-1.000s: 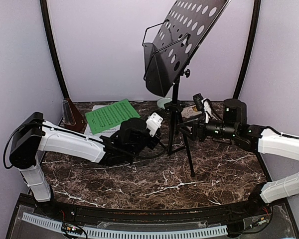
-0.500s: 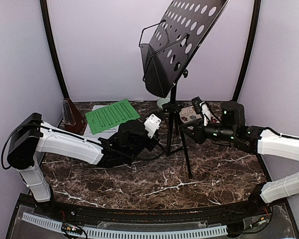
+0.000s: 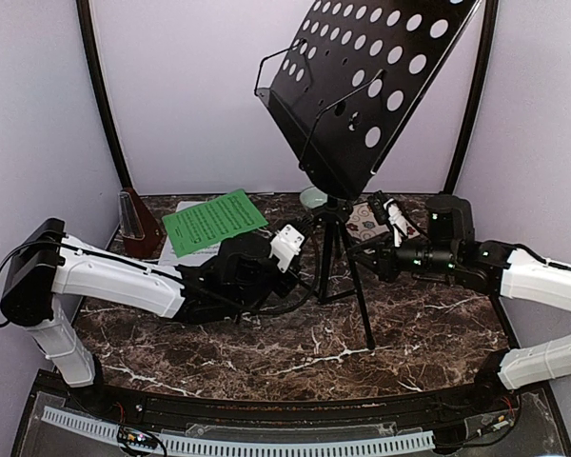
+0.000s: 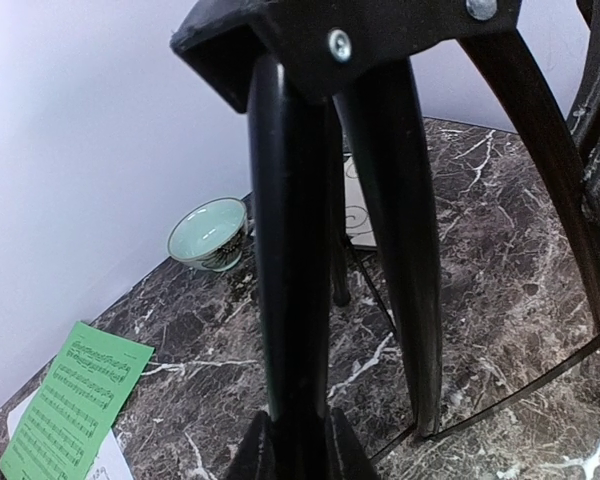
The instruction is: Set up the instrument practice props
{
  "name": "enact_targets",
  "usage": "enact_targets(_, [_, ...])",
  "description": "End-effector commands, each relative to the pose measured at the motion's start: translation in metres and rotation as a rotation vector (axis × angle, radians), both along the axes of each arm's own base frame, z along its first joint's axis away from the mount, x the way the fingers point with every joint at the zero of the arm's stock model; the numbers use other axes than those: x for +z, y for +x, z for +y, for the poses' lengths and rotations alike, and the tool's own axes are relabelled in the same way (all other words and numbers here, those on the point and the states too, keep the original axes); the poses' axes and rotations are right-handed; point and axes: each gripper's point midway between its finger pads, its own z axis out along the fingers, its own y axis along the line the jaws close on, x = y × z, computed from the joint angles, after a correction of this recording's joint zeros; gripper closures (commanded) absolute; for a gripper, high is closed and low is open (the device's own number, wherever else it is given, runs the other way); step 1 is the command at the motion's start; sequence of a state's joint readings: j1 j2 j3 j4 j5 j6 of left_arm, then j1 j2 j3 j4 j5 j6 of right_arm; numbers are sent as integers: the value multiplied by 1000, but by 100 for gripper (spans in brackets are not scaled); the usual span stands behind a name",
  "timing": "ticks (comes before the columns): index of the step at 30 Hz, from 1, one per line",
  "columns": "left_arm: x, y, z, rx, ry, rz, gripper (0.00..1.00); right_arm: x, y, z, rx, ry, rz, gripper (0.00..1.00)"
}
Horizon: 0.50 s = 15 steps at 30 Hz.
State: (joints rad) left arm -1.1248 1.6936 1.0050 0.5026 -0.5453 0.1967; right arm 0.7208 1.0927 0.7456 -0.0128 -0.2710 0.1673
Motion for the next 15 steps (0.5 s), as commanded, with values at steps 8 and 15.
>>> enact_targets(8, [23,-46,12,-222,-96,60,47,-2,4,-22,-65,-69,20,100])
enact_targets(15, [58,-49,44,-354,-236,103,32,-7,-3,-24,-32,-104,39,100])
